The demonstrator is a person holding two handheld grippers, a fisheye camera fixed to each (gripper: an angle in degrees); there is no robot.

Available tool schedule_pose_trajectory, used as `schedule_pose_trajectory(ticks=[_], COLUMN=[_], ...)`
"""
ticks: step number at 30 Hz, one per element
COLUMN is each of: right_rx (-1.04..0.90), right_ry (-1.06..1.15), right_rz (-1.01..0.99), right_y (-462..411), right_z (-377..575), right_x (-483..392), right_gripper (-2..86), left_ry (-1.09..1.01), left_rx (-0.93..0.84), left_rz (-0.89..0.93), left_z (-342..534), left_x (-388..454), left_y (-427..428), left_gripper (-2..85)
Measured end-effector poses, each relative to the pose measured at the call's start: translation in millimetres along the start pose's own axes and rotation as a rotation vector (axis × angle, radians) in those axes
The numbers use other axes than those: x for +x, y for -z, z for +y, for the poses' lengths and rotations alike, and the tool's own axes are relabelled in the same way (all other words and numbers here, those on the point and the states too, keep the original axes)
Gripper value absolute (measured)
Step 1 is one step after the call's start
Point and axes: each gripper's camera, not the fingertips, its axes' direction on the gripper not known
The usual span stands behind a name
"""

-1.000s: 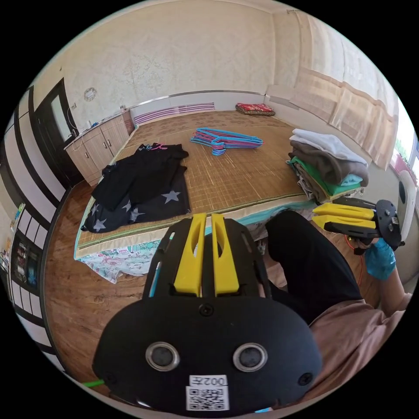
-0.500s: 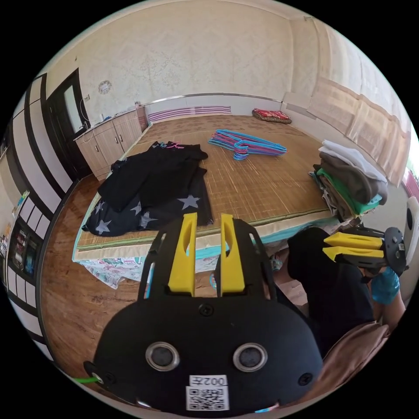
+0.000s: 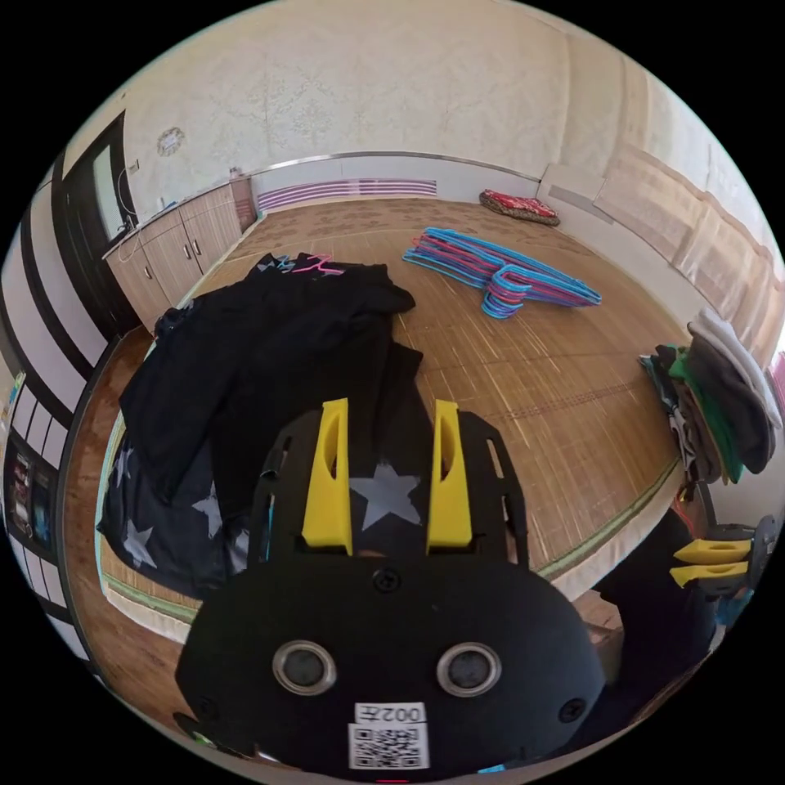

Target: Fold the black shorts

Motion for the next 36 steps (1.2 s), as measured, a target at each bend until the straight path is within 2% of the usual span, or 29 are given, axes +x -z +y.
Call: schedule_pose_trajectory(ticks=[5, 10, 17, 25, 31, 36], right_rx=[0.003, 0.000, 0.011, 0.046, 0.080, 0.095], right_ry=[-0.003, -0.001, -0.015, -0.046, -0.012, 0.008], right_rz=[-0.007, -0.041, -0.060, -0.085, -0.071, -0.060], right_y=[-12.2, -22.5, -26.1, -21.7, -17.2, -16.6], right_z=[-20.6, -34.0, -38.2, -35.7, -35.8, -33.1], right_x=[10.7, 21.8, 29.4, 35.3, 26.1, 20.0], right_gripper=[5.2, 5.2, 5.3, 5.2, 5.0, 5.0], left_ry=[0.009, -0.017, -0.053, 0.000, -0.048, -0.191], left_rx=[-0.074, -0.129, -0.163, 0.167, 0.396, 0.483], left_rz=[-0.095, -0.108, -0.155, -0.236, -0.163, -0.059], left_z=[-12.5, -17.5, -24.7, -34.4, -12.9, 34.9], left_x=[-12.2, -22.2, -25.8, -23.0, -13.8, 16.6], left_y=[-40.6, -59.1, -49.3, 59.6, 143.7, 189.0], left_gripper=[10.0, 4.1, -1.0, -1.0, -1.0, -1.0])
